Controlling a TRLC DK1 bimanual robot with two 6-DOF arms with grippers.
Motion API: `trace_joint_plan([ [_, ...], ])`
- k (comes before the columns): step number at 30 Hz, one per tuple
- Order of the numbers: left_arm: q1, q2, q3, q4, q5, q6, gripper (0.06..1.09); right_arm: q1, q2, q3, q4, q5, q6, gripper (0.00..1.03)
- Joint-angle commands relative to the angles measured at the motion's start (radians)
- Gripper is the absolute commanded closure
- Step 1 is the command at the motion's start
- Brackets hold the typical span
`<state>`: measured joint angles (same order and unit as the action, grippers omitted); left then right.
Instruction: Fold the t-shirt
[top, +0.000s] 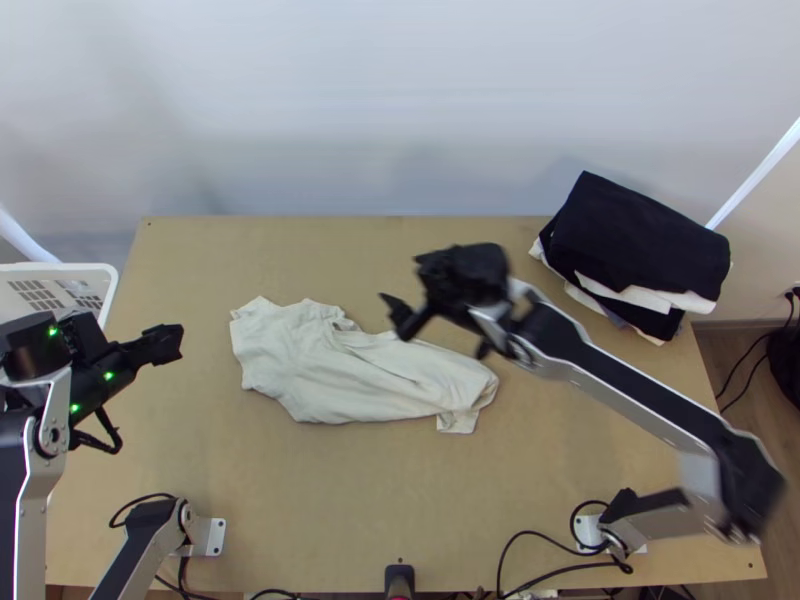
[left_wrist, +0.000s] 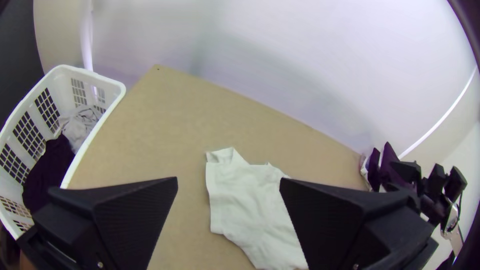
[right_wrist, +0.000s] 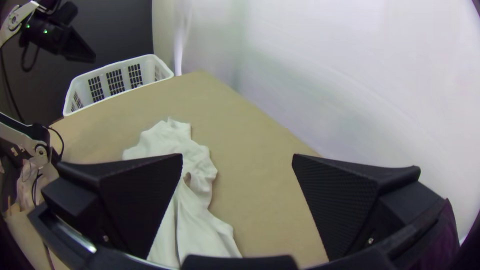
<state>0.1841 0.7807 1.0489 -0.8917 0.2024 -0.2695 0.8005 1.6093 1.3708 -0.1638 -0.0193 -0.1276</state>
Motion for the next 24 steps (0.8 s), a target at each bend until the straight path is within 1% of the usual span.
trace_joint_plan([
  [1,0.017,-0.024,-0.018,-0.009,0.012,0.004,0.1,0.029,0.126,0.117,0.0,-0.01,0.013,0.04],
  [6,0.021,-0.041,-0.016,-0.021,0.014,-0.005,0.1,0.037,0.305,0.292,-0.028,-0.051,0.016,0.04],
  [9,0.04,-0.047,-0.018,-0.03,0.012,-0.007,0.1,0.037,0.417,0.399,-0.075,-0.064,0.032,0.03],
  [12,0.052,-0.054,-0.02,-0.038,0.012,-0.007,0.1,0.035,0.517,0.484,-0.092,-0.077,0.051,0.04],
  [15,0.061,-0.066,-0.03,-0.039,0.012,-0.007,0.1,0.037,0.594,0.548,-0.098,-0.084,0.054,0.04],
  [18,0.069,-0.072,-0.038,-0.041,0.014,-0.007,0.1,0.037,0.658,0.61,-0.1,-0.084,0.077,0.04],
  [20,0.072,-0.074,-0.038,-0.042,0.012,-0.007,0.1,0.042,0.695,0.649,-0.114,-0.084,0.1,0.07],
  [21,0.074,-0.074,-0.04,-0.044,0.012,-0.007,0.1,0.043,0.712,0.671,-0.121,-0.084,0.109,0.07],
  [23,0.074,-0.074,-0.043,-0.044,0.012,-0.007,0.1,0.046,0.767,0.752,-0.181,-0.087,0.121,0.04],
  [24,0.074,-0.074,-0.046,-0.044,0.012,-0.007,0.1,0.048,0.801,0.807,-0.22,-0.093,0.121,0.04],
])
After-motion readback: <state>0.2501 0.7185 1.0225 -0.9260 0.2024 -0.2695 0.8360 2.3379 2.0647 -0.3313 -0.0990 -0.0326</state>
